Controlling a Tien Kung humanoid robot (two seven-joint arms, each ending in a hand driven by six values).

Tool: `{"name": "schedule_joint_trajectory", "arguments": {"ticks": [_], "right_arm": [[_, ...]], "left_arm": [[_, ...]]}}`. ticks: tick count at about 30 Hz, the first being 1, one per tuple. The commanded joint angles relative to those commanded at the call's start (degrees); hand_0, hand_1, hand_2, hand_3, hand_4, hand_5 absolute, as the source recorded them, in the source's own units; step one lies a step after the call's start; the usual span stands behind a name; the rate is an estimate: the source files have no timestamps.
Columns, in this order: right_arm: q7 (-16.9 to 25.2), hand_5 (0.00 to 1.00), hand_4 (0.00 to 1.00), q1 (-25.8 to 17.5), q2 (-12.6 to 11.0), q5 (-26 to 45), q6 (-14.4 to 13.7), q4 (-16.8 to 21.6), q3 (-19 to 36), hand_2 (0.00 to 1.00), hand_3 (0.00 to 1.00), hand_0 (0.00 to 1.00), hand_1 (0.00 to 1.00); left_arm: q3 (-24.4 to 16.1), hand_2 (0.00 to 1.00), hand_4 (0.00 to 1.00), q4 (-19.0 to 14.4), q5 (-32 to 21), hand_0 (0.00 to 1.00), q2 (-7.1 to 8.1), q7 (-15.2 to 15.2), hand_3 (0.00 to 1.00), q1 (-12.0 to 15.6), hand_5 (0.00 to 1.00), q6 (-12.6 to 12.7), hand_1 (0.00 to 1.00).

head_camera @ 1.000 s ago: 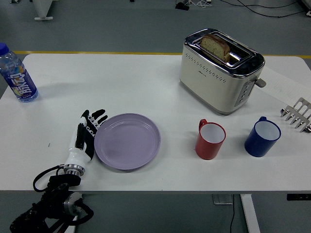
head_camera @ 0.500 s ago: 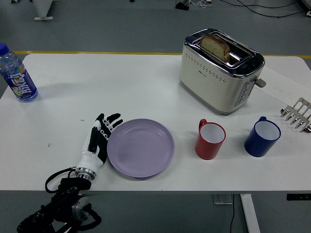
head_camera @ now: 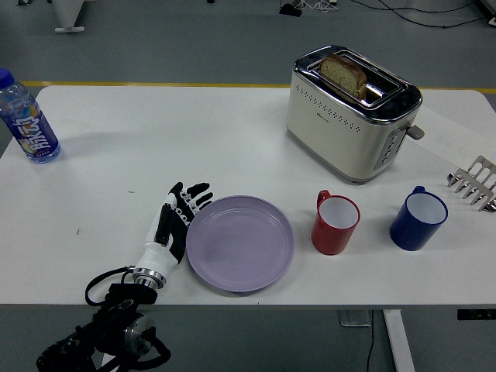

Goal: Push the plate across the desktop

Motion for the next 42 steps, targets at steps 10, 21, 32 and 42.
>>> {"name": "schedule_joint_trajectory", "arguments": {"ticks": [10, 21, 32, 42], "right_arm": [[0.1, 0.168, 0.275, 0.4, 0.0, -0.1, 0.0, -0.1, 0.2, 0.697, 0.574, 0.669, 0.622], [0.1, 0.168, 0.274, 0.6, -0.1, -0.3, -0.1, -0.1, 0.3, 0.699, 0.573, 0.669, 0.622], [0.0, 0.172, 0.272, 0.6, -0.1, -0.5, 0.0, 0.0, 0.5, 0.698, 0.572, 0.669, 0.622], [0.0, 0.168, 0.274, 0.7, -0.1, -0.6, 0.0, 0.0, 0.6, 0.698, 0.572, 0.667, 0.622]], "left_arm": [[0.7, 0.813, 0.539, 0.1, -0.3, 0.771, -0.51, -0.1, 0.639, -0.9, 0.998, 0.0, 0.793], [1.5, 0.813, 0.534, 0.1, -0.8, 0.77, -0.79, 0.1, 0.638, -1.1, 0.998, -0.3, 0.79], [1.2, 0.81, 0.533, -0.1, -1.1, 0.769, -0.91, 0.0, 0.635, -1.2, 0.998, 0.0, 0.789], [-5.3, 0.765, 0.529, -1.1, 1.7, 0.75, -0.65, 1.0, 0.616, -1.1, 0.998, 1.5, 0.758]]}}
